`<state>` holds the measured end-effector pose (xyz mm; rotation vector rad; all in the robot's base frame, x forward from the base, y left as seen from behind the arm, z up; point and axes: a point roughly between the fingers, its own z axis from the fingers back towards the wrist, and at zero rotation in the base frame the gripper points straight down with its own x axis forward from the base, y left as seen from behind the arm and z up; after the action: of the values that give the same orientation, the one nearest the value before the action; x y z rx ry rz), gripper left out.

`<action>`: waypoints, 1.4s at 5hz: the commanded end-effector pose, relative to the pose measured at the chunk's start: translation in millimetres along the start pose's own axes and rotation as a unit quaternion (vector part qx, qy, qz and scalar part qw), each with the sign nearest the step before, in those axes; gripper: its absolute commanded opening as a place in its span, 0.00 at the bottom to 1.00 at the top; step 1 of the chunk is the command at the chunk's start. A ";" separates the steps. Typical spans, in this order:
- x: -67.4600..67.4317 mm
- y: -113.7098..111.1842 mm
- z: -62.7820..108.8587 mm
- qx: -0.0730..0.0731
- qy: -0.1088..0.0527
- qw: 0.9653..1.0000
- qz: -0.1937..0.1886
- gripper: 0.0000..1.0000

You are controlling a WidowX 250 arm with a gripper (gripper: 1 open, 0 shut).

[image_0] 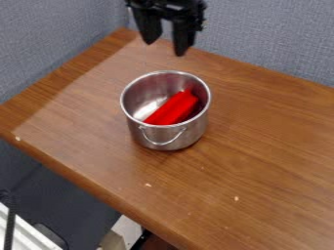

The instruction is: Move the red object from the metal pot to the table

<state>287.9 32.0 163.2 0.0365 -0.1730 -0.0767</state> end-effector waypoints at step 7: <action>-16.5 -0.5 -85.4 0.006 0.069 0.994 -0.087 1.00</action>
<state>283.0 37.6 69.0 0.0632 -0.0014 -0.2385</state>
